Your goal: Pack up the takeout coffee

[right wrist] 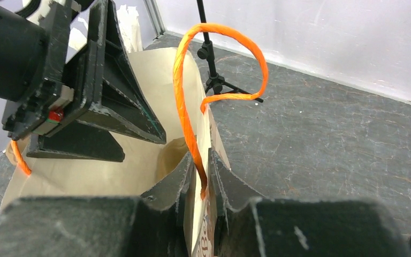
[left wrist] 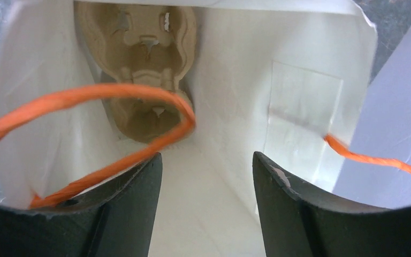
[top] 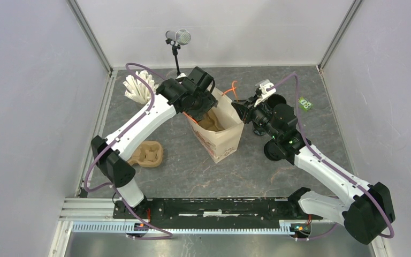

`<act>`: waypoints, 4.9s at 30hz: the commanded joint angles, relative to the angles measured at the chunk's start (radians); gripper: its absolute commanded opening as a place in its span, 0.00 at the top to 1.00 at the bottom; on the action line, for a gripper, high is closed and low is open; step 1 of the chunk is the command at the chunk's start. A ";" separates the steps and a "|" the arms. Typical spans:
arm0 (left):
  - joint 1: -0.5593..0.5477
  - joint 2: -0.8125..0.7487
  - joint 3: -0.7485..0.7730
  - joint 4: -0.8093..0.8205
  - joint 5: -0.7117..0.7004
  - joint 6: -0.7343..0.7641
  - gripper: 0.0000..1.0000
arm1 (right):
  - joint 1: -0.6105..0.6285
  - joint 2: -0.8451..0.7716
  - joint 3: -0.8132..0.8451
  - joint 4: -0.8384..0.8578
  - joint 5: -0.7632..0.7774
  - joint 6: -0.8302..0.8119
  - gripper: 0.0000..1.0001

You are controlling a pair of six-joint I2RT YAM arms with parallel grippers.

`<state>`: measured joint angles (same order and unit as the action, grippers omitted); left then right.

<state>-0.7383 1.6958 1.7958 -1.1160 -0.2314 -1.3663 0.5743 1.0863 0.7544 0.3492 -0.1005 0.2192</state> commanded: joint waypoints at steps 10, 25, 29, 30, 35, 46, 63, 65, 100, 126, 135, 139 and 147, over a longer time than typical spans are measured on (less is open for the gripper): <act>-0.009 -0.140 -0.020 0.190 0.040 0.257 0.00 | 0.003 0.017 0.016 -0.009 -0.003 -0.012 0.80; -0.007 -0.266 -0.100 0.551 0.202 0.479 0.00 | 0.002 -0.029 0.054 -0.067 -0.028 0.018 0.55; -0.004 -0.297 -0.119 0.650 0.275 0.559 0.00 | 0.001 -0.058 0.071 -0.103 -0.024 0.008 0.39; -0.002 -0.308 -0.125 0.663 0.270 0.573 0.00 | 0.002 -0.068 0.072 -0.109 -0.024 0.004 0.35; 0.012 -0.381 -0.180 0.690 0.197 0.650 0.00 | 0.001 -0.102 0.085 -0.157 -0.021 -0.019 0.14; 0.041 -0.535 -0.281 0.606 0.291 0.847 0.00 | 0.002 -0.120 0.163 -0.328 -0.049 -0.076 0.15; 0.193 -0.283 0.054 0.298 0.301 1.258 0.01 | 0.001 -0.327 -0.024 -0.447 0.034 -0.210 0.02; 0.211 -0.241 0.094 0.303 0.298 1.259 0.05 | 0.001 -0.376 -0.073 -0.414 0.027 -0.153 0.03; 0.305 0.164 0.261 0.232 0.699 1.474 0.16 | 0.001 -0.308 0.247 -0.596 0.139 0.158 0.08; 0.245 -0.080 -0.040 0.352 0.463 1.328 0.75 | 0.001 -0.308 0.263 -0.780 0.241 0.193 0.15; 0.237 -0.257 -0.237 0.354 0.351 1.125 0.98 | 0.001 -0.258 0.232 -0.848 0.391 0.206 0.16; 0.235 -0.375 -0.370 0.411 0.298 1.012 0.98 | 0.001 -0.186 0.246 -0.866 0.449 0.170 0.15; 0.237 -0.523 -0.531 0.499 0.265 0.801 0.95 | -0.020 -0.032 0.333 -0.920 0.508 0.108 0.14</act>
<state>-0.4995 1.2045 1.2995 -0.6827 0.0631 -0.4110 0.5716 1.0016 1.0019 -0.5526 0.3515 0.3687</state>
